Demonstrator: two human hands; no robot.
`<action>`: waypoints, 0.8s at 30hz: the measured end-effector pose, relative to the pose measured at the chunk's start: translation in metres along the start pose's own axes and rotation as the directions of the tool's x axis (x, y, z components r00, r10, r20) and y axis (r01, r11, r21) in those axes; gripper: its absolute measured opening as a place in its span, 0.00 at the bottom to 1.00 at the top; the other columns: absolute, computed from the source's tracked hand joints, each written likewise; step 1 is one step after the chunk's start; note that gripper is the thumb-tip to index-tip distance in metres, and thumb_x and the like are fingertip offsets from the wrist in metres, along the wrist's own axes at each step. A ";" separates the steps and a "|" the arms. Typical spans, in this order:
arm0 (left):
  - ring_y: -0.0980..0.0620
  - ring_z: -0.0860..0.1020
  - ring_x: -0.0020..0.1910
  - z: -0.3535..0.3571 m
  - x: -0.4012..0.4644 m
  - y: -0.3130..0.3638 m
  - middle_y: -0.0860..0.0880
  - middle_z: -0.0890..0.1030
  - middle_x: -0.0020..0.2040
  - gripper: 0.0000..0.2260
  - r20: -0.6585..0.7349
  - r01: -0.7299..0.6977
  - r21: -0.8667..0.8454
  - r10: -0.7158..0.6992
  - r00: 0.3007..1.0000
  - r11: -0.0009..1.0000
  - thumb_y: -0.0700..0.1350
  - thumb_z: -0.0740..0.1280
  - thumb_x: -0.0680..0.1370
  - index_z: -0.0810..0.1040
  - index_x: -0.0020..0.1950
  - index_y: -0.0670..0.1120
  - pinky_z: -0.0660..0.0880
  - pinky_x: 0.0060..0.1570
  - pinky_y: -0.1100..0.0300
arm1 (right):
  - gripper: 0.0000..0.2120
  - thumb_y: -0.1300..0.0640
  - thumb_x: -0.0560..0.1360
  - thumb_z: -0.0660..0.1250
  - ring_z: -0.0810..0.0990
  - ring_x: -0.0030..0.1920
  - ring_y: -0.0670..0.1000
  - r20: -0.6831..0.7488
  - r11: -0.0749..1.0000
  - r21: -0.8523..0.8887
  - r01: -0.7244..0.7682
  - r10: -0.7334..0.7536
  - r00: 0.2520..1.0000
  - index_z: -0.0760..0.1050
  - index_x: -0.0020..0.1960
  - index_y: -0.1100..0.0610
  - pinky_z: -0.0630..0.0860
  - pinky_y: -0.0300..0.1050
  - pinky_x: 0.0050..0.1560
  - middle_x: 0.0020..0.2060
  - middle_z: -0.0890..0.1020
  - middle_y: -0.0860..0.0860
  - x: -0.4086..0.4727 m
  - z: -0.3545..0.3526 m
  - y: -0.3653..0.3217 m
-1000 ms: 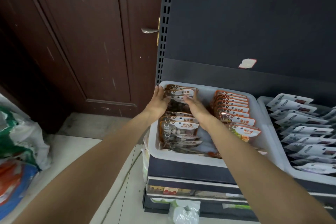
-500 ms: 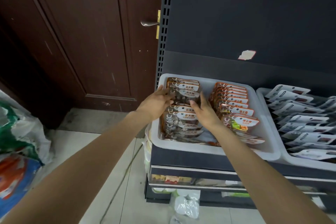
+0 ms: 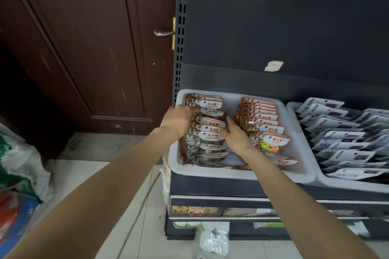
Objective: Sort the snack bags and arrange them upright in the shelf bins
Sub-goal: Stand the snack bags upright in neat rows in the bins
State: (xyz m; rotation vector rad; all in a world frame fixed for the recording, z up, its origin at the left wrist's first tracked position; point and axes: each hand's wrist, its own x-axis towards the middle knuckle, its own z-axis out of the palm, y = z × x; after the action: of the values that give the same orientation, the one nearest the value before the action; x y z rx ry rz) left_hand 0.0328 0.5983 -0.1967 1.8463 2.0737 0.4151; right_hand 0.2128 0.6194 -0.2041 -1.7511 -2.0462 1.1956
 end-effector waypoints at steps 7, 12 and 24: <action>0.46 0.80 0.52 -0.005 -0.001 -0.010 0.46 0.82 0.56 0.11 -0.013 -0.023 -0.250 0.021 1.000 0.968 0.42 0.62 0.80 0.81 0.58 0.49 0.76 0.57 0.52 | 0.23 0.58 0.81 0.58 0.73 0.66 0.54 0.016 0.997 -0.032 0.069 -0.069 0.997 0.60 0.75 0.53 0.68 0.44 0.65 0.67 0.74 0.54 -0.003 -0.006 -0.006; 0.46 0.80 0.52 -0.019 0.015 -0.001 0.46 0.82 0.55 0.10 0.025 -0.062 -0.109 0.065 0.998 0.992 0.38 0.64 0.78 0.83 0.52 0.47 0.76 0.57 0.52 | 0.22 0.56 0.81 0.57 0.73 0.65 0.54 0.014 0.993 -0.082 0.087 -0.086 0.996 0.61 0.75 0.54 0.69 0.43 0.63 0.66 0.75 0.54 -0.005 -0.008 -0.003; 0.57 0.77 0.40 -0.009 0.031 -0.001 0.49 0.81 0.40 0.06 -0.140 0.002 -0.373 -0.058 0.988 0.928 0.35 0.68 0.75 0.82 0.43 0.44 0.73 0.46 0.68 | 0.15 0.50 0.81 0.58 0.78 0.57 0.59 -0.141 0.998 -0.029 -0.049 0.044 0.989 0.75 0.59 0.58 0.73 0.46 0.57 0.57 0.79 0.59 0.013 -0.012 -0.009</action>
State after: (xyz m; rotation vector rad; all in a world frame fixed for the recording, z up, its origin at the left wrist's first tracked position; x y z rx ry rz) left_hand 0.0250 0.6292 -0.1902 1.5964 1.9436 0.8968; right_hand 0.2099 0.6363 -0.1941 -1.8515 -1.9650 1.0244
